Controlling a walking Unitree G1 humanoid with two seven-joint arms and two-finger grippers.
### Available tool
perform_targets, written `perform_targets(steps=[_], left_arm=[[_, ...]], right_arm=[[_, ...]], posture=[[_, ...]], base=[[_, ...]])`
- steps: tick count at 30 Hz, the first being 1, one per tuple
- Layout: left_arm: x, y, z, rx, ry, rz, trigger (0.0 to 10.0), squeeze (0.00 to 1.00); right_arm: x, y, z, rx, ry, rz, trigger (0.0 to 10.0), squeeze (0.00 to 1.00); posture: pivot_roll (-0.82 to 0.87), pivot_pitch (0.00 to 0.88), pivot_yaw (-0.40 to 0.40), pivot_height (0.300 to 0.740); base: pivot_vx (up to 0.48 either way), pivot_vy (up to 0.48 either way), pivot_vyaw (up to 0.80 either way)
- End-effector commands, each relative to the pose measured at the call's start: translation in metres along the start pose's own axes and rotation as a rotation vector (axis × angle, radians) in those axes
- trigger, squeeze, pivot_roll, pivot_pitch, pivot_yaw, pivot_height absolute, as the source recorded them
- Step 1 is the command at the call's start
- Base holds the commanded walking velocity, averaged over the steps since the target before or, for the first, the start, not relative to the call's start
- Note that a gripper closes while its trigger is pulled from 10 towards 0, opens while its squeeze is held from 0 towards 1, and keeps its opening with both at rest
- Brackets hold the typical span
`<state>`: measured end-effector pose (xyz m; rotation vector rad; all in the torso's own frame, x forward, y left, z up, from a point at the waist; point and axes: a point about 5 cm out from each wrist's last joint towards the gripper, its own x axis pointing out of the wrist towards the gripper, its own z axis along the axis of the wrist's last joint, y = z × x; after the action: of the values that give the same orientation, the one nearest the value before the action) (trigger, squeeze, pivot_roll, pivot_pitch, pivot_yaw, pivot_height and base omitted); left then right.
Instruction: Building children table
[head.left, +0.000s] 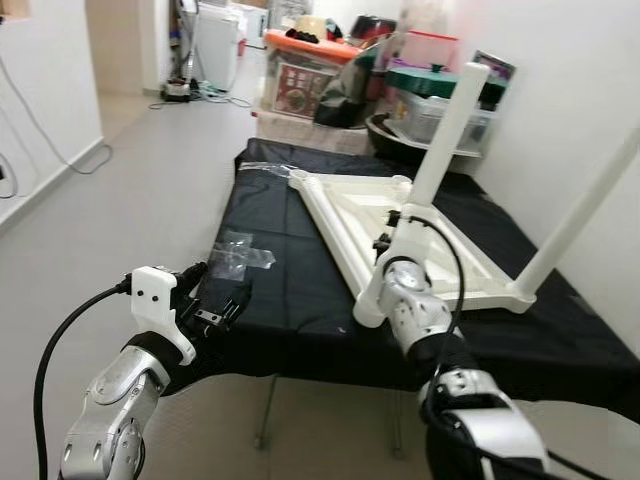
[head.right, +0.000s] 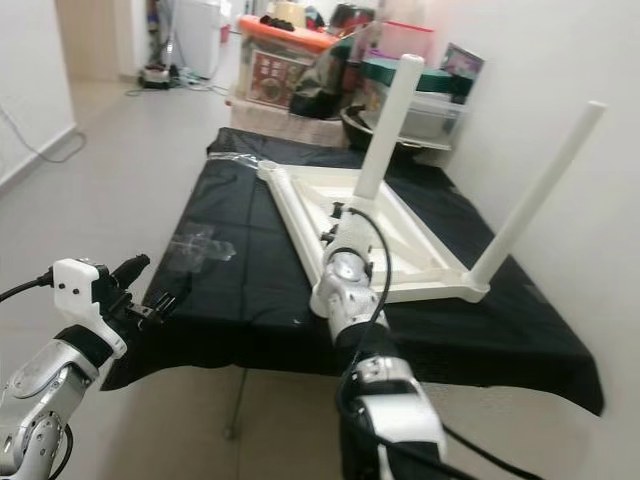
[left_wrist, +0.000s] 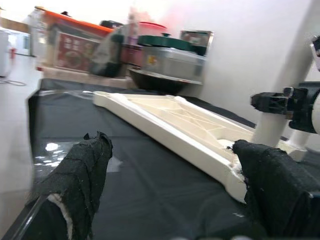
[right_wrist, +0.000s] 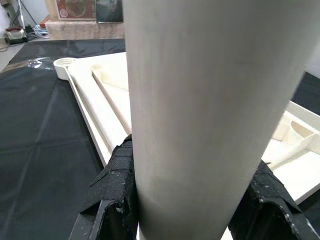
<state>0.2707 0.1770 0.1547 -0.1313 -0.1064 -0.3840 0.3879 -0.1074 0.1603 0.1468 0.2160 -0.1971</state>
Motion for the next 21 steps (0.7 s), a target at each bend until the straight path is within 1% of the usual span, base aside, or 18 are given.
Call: perform_targets(steps=[1, 2, 3, 4, 5, 6, 7, 8, 9, 10, 11, 14, 15, 16, 17, 18, 20, 21], left_arm=[[0.002, -0.005, -0.002, -0.003, 0.005, -0.026, 10.0, 0.0], [0.002, -0.005, -0.002, -0.003, 0.005, -0.026, 10.0, 0.0], [0.003, -0.005, -0.002, -0.003, 0.004, -0.027, 10.0, 0.0], [0.003, -0.005, -0.002, -0.003, 0.004, -0.027, 10.0, 0.0], [0.003, -0.005, -0.002, -0.004, 0.003, -0.027, 10.0, 0.0], [0.004, -0.005, -0.002, -0.004, 0.001, -0.026, 10.0, 0.0], [0.004, -0.005, -0.002, -0.004, 0.001, -0.026, 10.0, 0.0], [0.004, -0.005, -0.002, -0.005, 0.0, -0.026, 10.0, 0.0], [0.004, -0.005, -0.002, -0.006, -0.001, -0.025, 10.0, 0.0], [0.005, -0.006, -0.003, -0.006, -0.002, -0.025, 10.0, 0.0], [0.005, -0.006, -0.003, -0.006, -0.002, -0.025, 10.0, 0.0], [0.005, -0.006, -0.003, -0.011, -0.005, -0.028, 10.0, 0.0], [0.005, -0.006, -0.003, -0.011, -0.005, -0.028, 10.0, 0.0], [0.006, -0.007, -0.002, -0.013, -0.008, -0.029, 10.0, 0.0], [0.006, -0.007, -0.002, -0.014, -0.009, -0.03, 10.0, 0.0], [0.006, -0.007, -0.002, -0.014, -0.009, -0.03, 10.0, 0.0], [0.007, -0.007, -0.002, -0.015, -0.011, -0.031, 10.0, 0.0], [0.007, -0.007, -0.002, -0.015, -0.011, -0.031, 10.0, 0.0]], right_arm=[[-0.003, 0.004, -0.028, -0.001, 0.124, 0.082, 10.0, 0.0], [-0.003, 0.004, -0.028, -0.001, 0.124, 0.082, 10.0, 0.0], [-0.003, 0.008, -0.019, 0.03, 0.077, 0.139, 10.0, 0.59], [-0.003, 0.008, -0.019, 0.03, 0.077, 0.139, 10.0, 0.59], [-0.002, 0.013, -0.006, 0.108, 0.064, 0.247, 10.0, 1.0], [-0.002, 0.016, 0.003, 0.164, 0.058, 0.315, 10.0, 1.0], [-0.002, 0.016, 0.003, 0.164, 0.058, 0.315, 10.0, 1.0], [-0.003, 0.02, 0.02, 0.17, 0.02, 0.44, 10.0, 0.61], [-0.003, 0.021, 0.034, 0.159, -0.028, 0.537, 10.0, 0.0], [-0.005, 0.02, 0.046, 0.131, -0.069, 0.606, 10.0, 0.0], [-0.005, 0.02, 0.046, 0.131, -0.069, 0.606, 10.0, 0.0], [-0.012, 0.015, 0.065, -0.019, -0.169, 0.81, 10.0, 0.0], [-0.012, 0.015, 0.065, -0.019, -0.169, 0.81, 10.0, 0.0], [-0.017, 0.016, 0.06, -0.15, -0.19, 0.944, 10.0, 0.0], [-0.02, 0.017, 0.054, -0.225, -0.189, 1.019, 10.0, 0.0], [-0.02, 0.017, 0.054, -0.225, -0.189, 1.019, 10.0, 0.0], [-0.023, 0.019, 0.036, -0.406, -0.172, 1.136, 10.0, 0.0], [-0.023, 0.019, 0.036, -0.406, -0.172, 1.136, 10.0, 0.0]], posture=[[0.17, 0.0, -0.183, 0.74], [0.17, 0.0, -0.183, 0.74], [0.17, 0.0, -0.183, 0.74], [0.17, 0.0, -0.183, 0.74], [0.17, 0.0, -0.184, 0.74], [0.17, 0.0, -0.184, 0.74], [0.17, 0.0, -0.184, 0.74], [0.16, 0.0, -0.187, 0.74], [0.16, 0.0, -0.188, 0.74], [0.16, 0.0, -0.188, 0.74], [0.16, 0.0, -0.188, 0.74], [0.16, 0.0, -0.192, 0.74], [0.16, 0.0, -0.192, 0.74], [0.16, 0.0, -0.195, 0.74], [0.16, 0.0, -0.195, 0.74], [0.16, 0.0, -0.195, 0.74], [0.16, 0.0, -0.198, 0.74], [0.16, 0.0, -0.198, 0.74]], base=[[0.0, 0.0, 0.0], [0.0, 0.0, 0.0], [0.0, 0.0, 0.0], [0.0, 0.0, 0.0], [0.0, 0.0, 0.0], [0.0, 0.0, 0.0], [0.0, 0.0, 0.0], [0.0, 0.0, 0.0], [0.0, 0.0, 0.0], [0.0, 0.0, 0.0], [0.0, 0.0, 0.0], [0.0, 0.0, 0.0], [0.0, 0.0, 0.0], [0.0, 0.0, 0.0], [0.0, 0.0, 0.0], [0.0, 0.0, 0.0], [0.0, 0.0, 0.0], [0.0, 0.0, 0.0]])
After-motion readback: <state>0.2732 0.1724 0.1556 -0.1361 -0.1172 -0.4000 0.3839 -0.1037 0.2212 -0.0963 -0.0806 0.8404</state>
